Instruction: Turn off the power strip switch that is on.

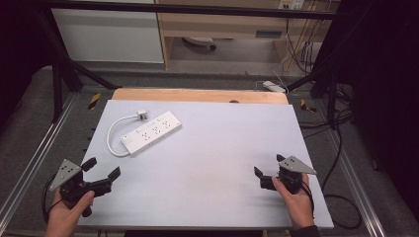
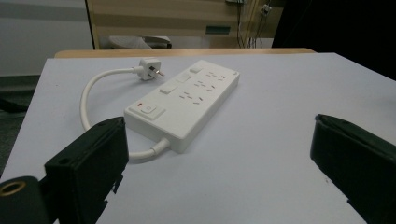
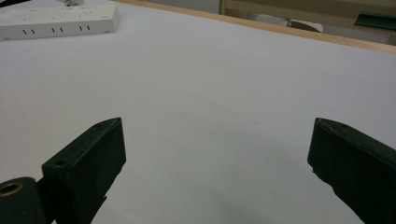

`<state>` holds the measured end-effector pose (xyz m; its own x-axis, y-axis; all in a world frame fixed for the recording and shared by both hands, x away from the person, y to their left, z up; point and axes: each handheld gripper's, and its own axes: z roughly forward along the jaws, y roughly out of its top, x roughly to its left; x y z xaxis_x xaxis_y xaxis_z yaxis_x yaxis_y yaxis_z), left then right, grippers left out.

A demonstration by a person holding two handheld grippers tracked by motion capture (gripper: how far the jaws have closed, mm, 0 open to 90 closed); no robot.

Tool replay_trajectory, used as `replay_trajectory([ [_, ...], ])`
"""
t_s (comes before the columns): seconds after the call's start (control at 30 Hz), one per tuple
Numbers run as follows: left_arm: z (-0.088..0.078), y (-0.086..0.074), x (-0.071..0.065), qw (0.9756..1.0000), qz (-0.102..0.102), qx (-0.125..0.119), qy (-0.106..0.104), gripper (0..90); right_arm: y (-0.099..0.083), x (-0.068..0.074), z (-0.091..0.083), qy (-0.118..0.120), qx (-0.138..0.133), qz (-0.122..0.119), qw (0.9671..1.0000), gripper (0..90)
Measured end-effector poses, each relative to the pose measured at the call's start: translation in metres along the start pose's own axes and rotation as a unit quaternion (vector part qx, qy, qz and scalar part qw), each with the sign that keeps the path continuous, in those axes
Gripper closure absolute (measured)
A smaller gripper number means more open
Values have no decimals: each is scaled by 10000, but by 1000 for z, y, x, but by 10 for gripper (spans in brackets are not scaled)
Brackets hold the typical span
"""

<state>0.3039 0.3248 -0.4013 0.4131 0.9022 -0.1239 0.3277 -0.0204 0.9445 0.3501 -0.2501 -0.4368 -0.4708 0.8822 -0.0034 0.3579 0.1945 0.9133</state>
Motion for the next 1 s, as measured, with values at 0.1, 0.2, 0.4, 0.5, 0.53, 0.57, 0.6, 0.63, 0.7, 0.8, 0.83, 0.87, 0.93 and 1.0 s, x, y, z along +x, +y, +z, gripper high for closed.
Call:
replay_trajectory([
  [0.1,-1,0,-1,10000,4,-5,-23,42,0,0,0,12,9,15,10000,45],
  [0.2,0,2,-2,10000,41,12,-79,42,0,0,0,-2,3,14,10000,44],
  [0.4,1,7,-1,9999,17,6,-113,42,0,1,0,-14,6,14,10000,40],
  [0.5,3,12,-1,9999,6,-8,-131,42,1,2,0,2,4,27,10000,36],
  [0.53,5,14,-1,9999,-6,5,-126,43,1,2,1,14,22,30,10000,32],
  [0.57,6,16,0,9999,2,19,-104,45,1,2,1,16,30,38,10000,30],
  [0.6,9,18,0,10000,-52,20,-76,48,1,2,1,32,45,60,10000,29],
  [0.63,11,20,0,9998,-156,-12,-83,51,1,3,1,59,57,92,9999,29],
  [0.7,12,20,0,9996,-244,-16,-101,54,1,3,2,75,66,104,9999,29],
  [0.8,17,22,-3,9998,-198,-11,-90,54,1,5,3,156,82,93,9998,25],
  [0.83,19,23,-4,9998,-195,-10,-101,54,1,5,3,169,86,75,9998,25],
  [0.87,20,24,-4,9998,-165,4,-88,54,1,5,3,169,86,75,9998,25],
  [0.93,23,27,-5,9999,-121,26,-74,54,2,6,3,222,72,90,9997,23],
  [1.0,26,31,-5,9999,-85,39,-68,54,2,6,2,233,61,91,9997,22],
])
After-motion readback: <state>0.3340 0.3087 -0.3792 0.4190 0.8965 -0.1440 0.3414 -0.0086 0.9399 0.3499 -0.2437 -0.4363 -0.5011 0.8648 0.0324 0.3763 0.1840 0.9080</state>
